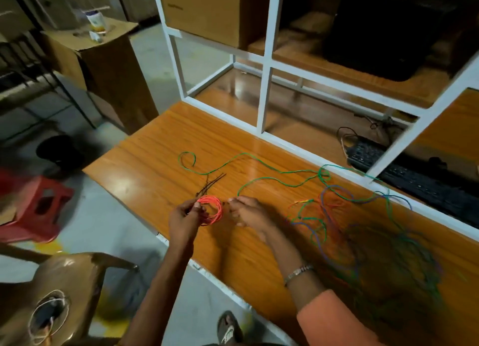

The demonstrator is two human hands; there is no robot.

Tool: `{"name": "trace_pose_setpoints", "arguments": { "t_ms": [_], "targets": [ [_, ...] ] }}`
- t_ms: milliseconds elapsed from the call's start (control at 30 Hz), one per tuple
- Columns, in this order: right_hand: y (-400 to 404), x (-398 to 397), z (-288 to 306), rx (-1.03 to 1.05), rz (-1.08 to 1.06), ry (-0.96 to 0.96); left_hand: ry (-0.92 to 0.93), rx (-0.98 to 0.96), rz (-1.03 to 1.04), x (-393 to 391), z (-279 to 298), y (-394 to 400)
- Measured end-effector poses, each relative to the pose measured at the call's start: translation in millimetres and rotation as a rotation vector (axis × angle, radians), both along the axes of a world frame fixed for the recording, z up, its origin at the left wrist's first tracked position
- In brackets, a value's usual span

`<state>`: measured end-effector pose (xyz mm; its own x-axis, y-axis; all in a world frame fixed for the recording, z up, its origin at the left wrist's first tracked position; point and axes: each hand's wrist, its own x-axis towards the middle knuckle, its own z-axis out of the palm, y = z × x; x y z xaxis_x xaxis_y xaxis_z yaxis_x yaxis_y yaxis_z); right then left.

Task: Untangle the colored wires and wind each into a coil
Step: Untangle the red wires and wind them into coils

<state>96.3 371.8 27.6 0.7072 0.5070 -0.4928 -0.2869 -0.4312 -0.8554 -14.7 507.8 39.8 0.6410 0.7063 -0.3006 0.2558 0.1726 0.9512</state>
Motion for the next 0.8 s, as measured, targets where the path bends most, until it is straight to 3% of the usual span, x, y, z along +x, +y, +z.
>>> {"name": "trace_pose_setpoints", "arguments": {
  "t_ms": [200,567,800],
  "targets": [
    [82,40,-24,-0.32,-0.015,-0.201,-0.045,-0.034,0.133,-13,-5,67],
    [160,49,-42,-0.587,0.047,-0.496,-0.031,-0.09,0.16,-29,-24,102],
    [164,57,-48,-0.515,-0.086,-0.327,-0.029,-0.129,0.142,-15,-30,106]
  ]
}}
